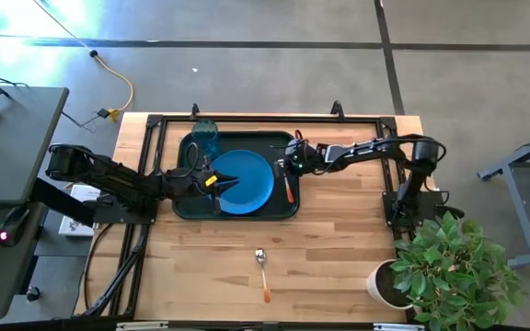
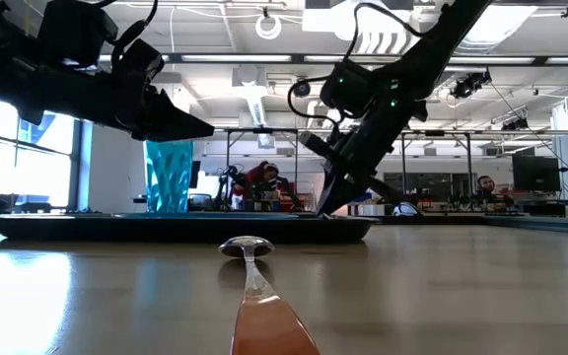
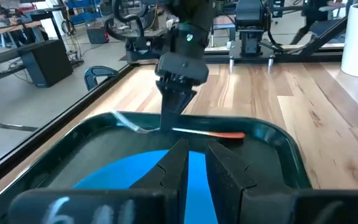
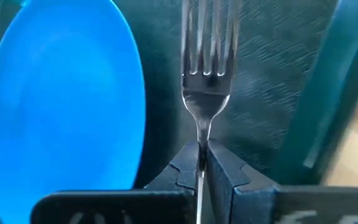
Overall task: Pick and place plate/cup/fork/spoon on tray
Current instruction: Put the orange fork on the black tray to the right of the blue plate, then adjust the blue plate
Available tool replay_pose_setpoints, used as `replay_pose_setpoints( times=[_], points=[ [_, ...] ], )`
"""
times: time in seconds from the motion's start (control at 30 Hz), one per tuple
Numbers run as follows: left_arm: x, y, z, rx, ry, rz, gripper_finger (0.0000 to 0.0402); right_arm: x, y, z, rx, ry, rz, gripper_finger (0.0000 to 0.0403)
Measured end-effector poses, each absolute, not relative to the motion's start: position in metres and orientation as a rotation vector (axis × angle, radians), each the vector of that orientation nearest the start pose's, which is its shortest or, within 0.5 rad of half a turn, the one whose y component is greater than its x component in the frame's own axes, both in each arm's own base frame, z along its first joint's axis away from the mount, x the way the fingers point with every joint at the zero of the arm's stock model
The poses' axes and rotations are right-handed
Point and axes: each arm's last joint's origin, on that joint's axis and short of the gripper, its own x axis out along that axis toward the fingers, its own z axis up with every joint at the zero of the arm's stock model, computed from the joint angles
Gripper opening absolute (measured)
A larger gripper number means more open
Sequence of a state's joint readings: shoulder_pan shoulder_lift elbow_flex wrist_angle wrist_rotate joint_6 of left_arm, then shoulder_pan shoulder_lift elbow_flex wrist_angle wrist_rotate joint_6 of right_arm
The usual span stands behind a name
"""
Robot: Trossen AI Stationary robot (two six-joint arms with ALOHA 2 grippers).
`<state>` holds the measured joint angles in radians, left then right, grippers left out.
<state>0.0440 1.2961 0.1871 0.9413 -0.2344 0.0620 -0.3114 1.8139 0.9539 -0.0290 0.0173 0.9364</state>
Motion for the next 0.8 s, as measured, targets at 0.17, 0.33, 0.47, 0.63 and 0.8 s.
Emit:
replay_pose_setpoints(
  times=[0.17,0.33,0.47,0.63,0.8],
  points=[
    [0.205,0.019,0.146,0.071,0.203,0.227,0.0046,0.329,-0.116,0.137,0.981,0.698,-0.704,0.0016],
    [0.205,0.020,0.145,0.063,0.215,0.163,0.0047,0.328,-0.117,0.137,0.968,0.695,-0.726,0.0047],
    [0.205,0.020,0.145,0.064,0.214,0.165,0.0047,0.327,-0.117,0.137,0.954,0.693,-0.748,0.0073],
    [0.205,0.019,0.145,0.111,0.213,0.121,0.0047,0.332,-0.115,0.140,0.965,0.676,-0.671,0.0084],
    [0.206,0.018,0.149,0.145,0.174,0.106,0.0046,0.336,-0.103,0.141,0.918,0.681,-0.658,0.0076]
  ],
)
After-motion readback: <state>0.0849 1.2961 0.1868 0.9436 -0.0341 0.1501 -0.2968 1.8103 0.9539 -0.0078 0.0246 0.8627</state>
